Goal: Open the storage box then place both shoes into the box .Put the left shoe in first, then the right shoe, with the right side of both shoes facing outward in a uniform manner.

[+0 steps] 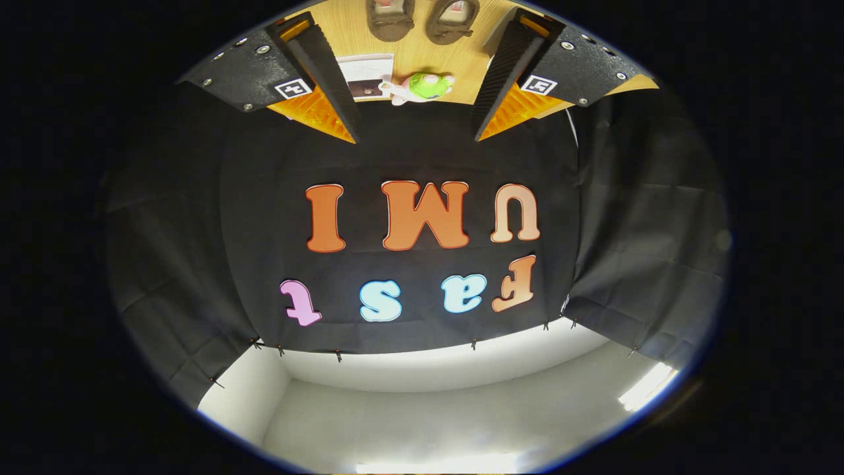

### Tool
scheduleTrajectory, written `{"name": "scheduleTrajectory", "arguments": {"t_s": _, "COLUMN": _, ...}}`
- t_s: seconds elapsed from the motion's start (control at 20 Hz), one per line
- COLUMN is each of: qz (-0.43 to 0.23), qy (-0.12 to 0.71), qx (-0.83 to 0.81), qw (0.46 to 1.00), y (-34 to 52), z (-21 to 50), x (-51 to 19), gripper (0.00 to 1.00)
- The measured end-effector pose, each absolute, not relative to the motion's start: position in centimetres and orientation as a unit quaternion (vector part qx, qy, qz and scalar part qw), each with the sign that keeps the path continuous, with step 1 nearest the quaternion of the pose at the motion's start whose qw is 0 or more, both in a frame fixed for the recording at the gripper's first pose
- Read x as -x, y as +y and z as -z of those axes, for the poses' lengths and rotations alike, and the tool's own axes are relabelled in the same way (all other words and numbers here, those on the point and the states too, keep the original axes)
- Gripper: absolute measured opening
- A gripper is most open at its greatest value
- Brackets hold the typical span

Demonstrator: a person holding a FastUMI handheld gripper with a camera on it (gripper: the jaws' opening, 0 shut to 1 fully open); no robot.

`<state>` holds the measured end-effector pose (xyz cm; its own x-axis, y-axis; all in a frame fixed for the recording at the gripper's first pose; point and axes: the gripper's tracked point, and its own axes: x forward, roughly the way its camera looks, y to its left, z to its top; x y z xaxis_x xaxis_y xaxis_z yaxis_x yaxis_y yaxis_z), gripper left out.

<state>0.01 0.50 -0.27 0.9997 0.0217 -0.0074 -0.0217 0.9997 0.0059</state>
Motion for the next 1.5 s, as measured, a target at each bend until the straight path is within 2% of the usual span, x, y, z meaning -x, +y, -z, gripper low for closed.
{"name": "scheduleTrajectory", "arguments": {"t_s": 0.25, "qz": -0.010, "qy": 0.013, "qx": -0.013, "qw": 1.000, "y": 0.3, "z": 0.9, "x": -0.1, "gripper": 0.99}}
{"name": "scheduleTrajectory", "arguments": {"t_s": 0.6, "qz": -0.045, "qy": 0.058, "qx": -0.041, "qw": 0.996, "y": 2.5, "z": 4.0, "x": -0.4, "gripper": 0.99}}
{"name": "scheduleTrajectory", "arguments": {"t_s": 0.9, "qz": -0.133, "qy": 0.190, "qx": -0.111, "qw": 0.966, "y": 7.6, "z": 11.0, "x": -0.7, "gripper": 0.99}}
{"name": "scheduleTrajectory", "arguments": {"t_s": 1.2, "qz": -0.204, "qy": 0.316, "qx": -0.198, "qw": 0.905, "y": 13.0, "z": 18.2, "x": -1.0, "gripper": 0.99}}
{"name": "scheduleTrajectory", "arguments": {"t_s": 1.5, "qz": -0.217, "qy": 0.390, "qx": -0.255, "qw": 0.858, "y": 15.7, "z": 24.6, "x": -1.4, "gripper": 0.99}}
